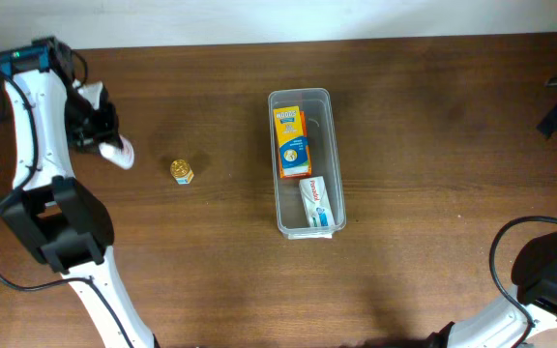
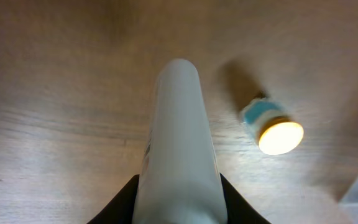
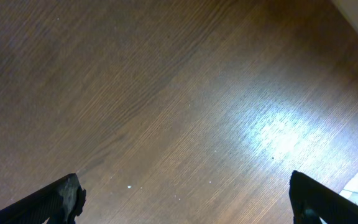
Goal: Pack container
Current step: 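Lift the white bottle and carry it right over the container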
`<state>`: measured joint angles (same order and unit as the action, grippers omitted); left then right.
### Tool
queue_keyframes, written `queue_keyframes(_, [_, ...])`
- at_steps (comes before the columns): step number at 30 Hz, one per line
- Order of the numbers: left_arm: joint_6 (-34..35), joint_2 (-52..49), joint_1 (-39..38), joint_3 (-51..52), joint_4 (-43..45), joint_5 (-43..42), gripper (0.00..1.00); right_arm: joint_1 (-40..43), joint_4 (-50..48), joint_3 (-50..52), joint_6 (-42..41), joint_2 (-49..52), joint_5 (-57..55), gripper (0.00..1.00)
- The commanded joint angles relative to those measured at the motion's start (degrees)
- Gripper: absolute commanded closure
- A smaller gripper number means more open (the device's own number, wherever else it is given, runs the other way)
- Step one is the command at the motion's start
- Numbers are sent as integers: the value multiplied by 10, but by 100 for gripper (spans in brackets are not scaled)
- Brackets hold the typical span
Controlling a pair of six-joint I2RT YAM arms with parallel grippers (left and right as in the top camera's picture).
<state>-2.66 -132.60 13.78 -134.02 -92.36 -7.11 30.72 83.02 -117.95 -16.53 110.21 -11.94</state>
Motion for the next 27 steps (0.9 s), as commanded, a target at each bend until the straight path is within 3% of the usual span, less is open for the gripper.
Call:
queue_keyframes(1, [14,3,-28,-90,-14,-25,92,1,-2,2,-6,-2,-1,2])
queue_keyframes(10, [60,3,-148,-246,-9,-39,92,1,-2,2,-6,-2,-1,2])
queue_keyframes(17, [146,3,-271,-251,15,-46,92,1,-2,2,-6,-2,-1,2])
queue_keyframes(27, [271,3,-416,-250,153,-39,92,1,-2,2,-6,-2,-1,2])
